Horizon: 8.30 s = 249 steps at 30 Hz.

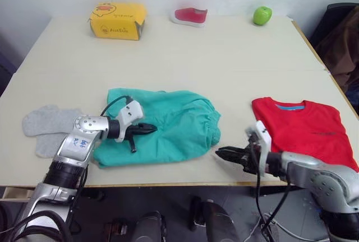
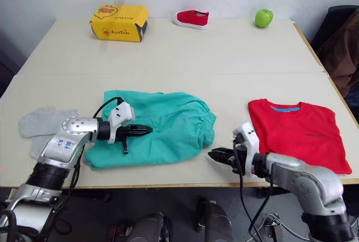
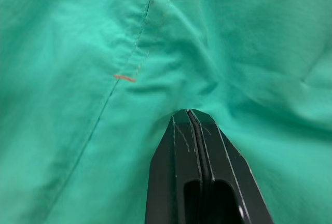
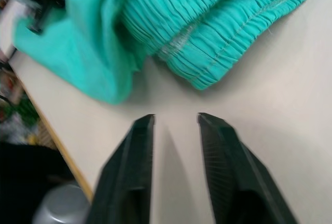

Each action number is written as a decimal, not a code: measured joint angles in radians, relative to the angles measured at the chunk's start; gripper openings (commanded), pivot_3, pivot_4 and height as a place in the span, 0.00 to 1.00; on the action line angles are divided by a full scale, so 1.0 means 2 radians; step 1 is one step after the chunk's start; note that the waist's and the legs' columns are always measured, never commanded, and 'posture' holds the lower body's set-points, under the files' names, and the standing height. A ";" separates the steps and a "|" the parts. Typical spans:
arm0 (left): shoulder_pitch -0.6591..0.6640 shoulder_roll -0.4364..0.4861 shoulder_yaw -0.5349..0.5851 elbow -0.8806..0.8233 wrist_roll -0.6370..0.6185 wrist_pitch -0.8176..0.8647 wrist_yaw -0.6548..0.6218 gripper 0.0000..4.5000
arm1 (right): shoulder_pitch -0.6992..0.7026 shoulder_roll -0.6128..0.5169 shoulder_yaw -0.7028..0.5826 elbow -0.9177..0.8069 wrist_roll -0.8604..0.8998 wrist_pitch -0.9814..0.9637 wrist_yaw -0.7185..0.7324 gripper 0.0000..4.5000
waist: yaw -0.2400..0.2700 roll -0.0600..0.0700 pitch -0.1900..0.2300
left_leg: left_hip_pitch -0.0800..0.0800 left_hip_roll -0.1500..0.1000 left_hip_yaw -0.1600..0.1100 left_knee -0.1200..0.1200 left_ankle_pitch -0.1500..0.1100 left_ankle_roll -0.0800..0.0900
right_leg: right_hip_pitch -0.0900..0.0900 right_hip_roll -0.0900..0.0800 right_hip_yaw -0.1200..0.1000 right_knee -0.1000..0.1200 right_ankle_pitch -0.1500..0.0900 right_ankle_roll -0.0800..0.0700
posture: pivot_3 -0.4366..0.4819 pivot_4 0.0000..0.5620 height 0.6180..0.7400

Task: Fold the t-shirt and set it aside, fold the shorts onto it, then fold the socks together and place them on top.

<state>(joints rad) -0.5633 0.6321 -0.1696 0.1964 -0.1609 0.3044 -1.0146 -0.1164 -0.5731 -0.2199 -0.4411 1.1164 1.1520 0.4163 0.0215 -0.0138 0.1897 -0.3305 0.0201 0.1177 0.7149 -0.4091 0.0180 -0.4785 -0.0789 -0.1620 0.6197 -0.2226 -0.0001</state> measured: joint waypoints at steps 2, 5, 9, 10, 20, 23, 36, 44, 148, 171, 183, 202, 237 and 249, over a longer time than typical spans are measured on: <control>-0.011 -0.007 -0.006 0.011 0.005 -0.011 -0.005 0.00 | 0.004 0.026 -0.016 0.008 0.086 0.008 -0.061 0.67 | -0.001 0.000 0.000 | 0.000 0.000 0.000 0.000 0.000 0.000 | 0.000 0.000 0.000 0.000 0.000 0.000 | 0.48 0.27 1.00; -0.018 -0.015 -0.010 0.025 0.008 -0.019 -0.012 0.00 | 0.013 0.031 -0.018 0.031 0.203 0.007 -0.153 0.91 | 0.000 0.000 0.000 | 0.000 0.000 0.000 0.000 0.000 0.000 | 0.000 0.000 0.000 0.000 0.000 0.000 | 0.48 0.27 1.00; -0.030 -0.019 -0.013 0.028 0.013 -0.022 -0.018 0.00 | 0.029 0.045 -0.006 0.079 0.320 -0.043 -0.273 0.99 | 0.000 0.000 0.000 | 0.000 0.000 0.000 0.000 0.000 0.000 | 0.000 0.000 0.000 0.000 0.000 0.000 | 0.48 0.27 1.00; -0.030 -0.019 -0.014 0.029 0.014 -0.023 -0.018 0.00 | 0.032 0.045 0.000 0.084 0.340 -0.052 -0.291 0.99 | 0.000 0.000 0.000 | 0.000 0.000 0.001 0.000 0.000 0.000 | 0.000 0.000 0.000 0.000 0.000 0.000 | 0.48 0.27 1.00; -0.029 -0.022 -0.016 0.030 0.024 -0.033 -0.020 0.00 | -0.002 0.106 0.049 0.109 0.416 -0.100 -0.388 0.99 | -0.002 0.000 0.000 | 0.000 0.000 0.001 0.000 0.000 0.000 | 0.000 0.000 0.001 0.000 0.000 0.000 | 0.48 0.27 1.00; -0.024 -0.021 -0.014 0.029 0.025 -0.034 -0.016 0.00 | -0.049 0.116 0.069 0.144 0.402 -0.118 -0.409 0.99 | -0.004 0.000 0.000 | 0.000 0.000 0.001 0.000 0.000 0.000 | 0.000 0.000 0.001 0.000 0.000 0.000 | 0.48 0.27 1.00; -0.004 -0.021 -0.006 0.011 0.025 -0.037 -0.005 0.00 | -0.104 0.114 0.076 0.170 0.204 -0.160 -0.273 0.46 | -0.011 0.000 0.000 | 0.000 0.000 0.000 0.000 0.000 0.000 | 0.000 0.000 0.001 0.000 0.000 0.000 | 0.48 0.27 1.00; -0.001 -0.020 -0.002 0.011 0.029 -0.034 0.011 0.00 | -0.161 0.071 0.115 0.125 0.033 -0.176 -0.085 0.00 | -0.011 0.000 0.000 | 0.001 0.000 0.000 0.000 0.000 0.000 | 0.000 0.000 0.001 0.001 0.000 0.000 | 0.48 0.27 1.00; 0.252 0.094 0.178 -0.240 -0.136 0.197 0.122 0.00 | -0.485 0.312 0.258 0.679 -0.519 -0.457 0.102 0.01 | -0.031 0.000 0.000 | -0.002 0.000 -0.002 -0.001 0.002 -0.003 | -0.003 0.000 0.000 0.002 -0.001 -0.002 | 0.48 0.27 1.00; 0.262 0.139 0.311 -0.292 -0.251 0.223 0.064 0.77 | -0.352 0.231 0.158 0.371 -0.292 0.036 0.214 1.00 | -0.032 0.001 0.001 | -0.001 0.001 -0.004 -0.001 0.002 -0.004 | -0.002 0.001 0.000 0.003 -0.002 -0.003 | 0.48 0.27 1.00; 0.246 0.141 0.312 -0.289 -0.249 0.219 0.077 1.00 | -0.422 0.357 0.151 0.511 -0.308 -0.001 0.157 0.96 | -0.040 0.001 0.001 | 0.000 0.001 -0.003 -0.003 0.003 -0.005 | -0.002 0.001 0.001 0.003 -0.002 -0.004 | 0.48 0.27 1.00; 0.226 0.144 0.309 -0.268 -0.243 0.218 0.087 1.00 | -0.458 0.371 0.131 0.575 -0.330 -0.067 0.134 0.00 | -0.036 0.001 0.000 | 0.004 0.000 -0.003 -0.005 0.003 -0.005 | 0.001 0.000 0.002 0.003 -0.002 -0.004 | 0.48 0.27 1.00; -0.015 0.044 0.035 -0.238 -0.227 0.158 -0.035 1.00 | -0.151 -0.385 -0.013 0.250 -0.217 0.005 0.364 0.00 | 0.000 0.001 0.001 | -0.001 -0.002 -0.003 -0.007 0.005 -0.004 | 0.000 0.001 0.002 -0.004 -0.001 -0.001 | 0.48 0.27 1.00; -0.026 0.037 0.035 -0.206 -0.199 0.136 -0.051 1.00 | -0.152 -0.379 -0.010 0.552 -0.340 -0.170 0.350 0.00 | 0.002 0.001 0.001 | -0.001 -0.002 -0.003 -0.007 0.005 -0.004 | 0.000 0.001 0.002 -0.004 -0.001 -0.001 | 0.48 0.27 1.00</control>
<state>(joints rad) -0.6150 0.7059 -0.0991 -0.2164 -0.5592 0.5773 -1.1164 -0.4208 -1.3303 -0.2408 0.6624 0.4374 0.8113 1.1154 0.0257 -0.0109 0.1920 -0.3324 0.0168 0.1118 0.7004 -0.3989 0.0098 -0.4775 -0.0767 -0.1577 0.6125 -0.2243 -0.0028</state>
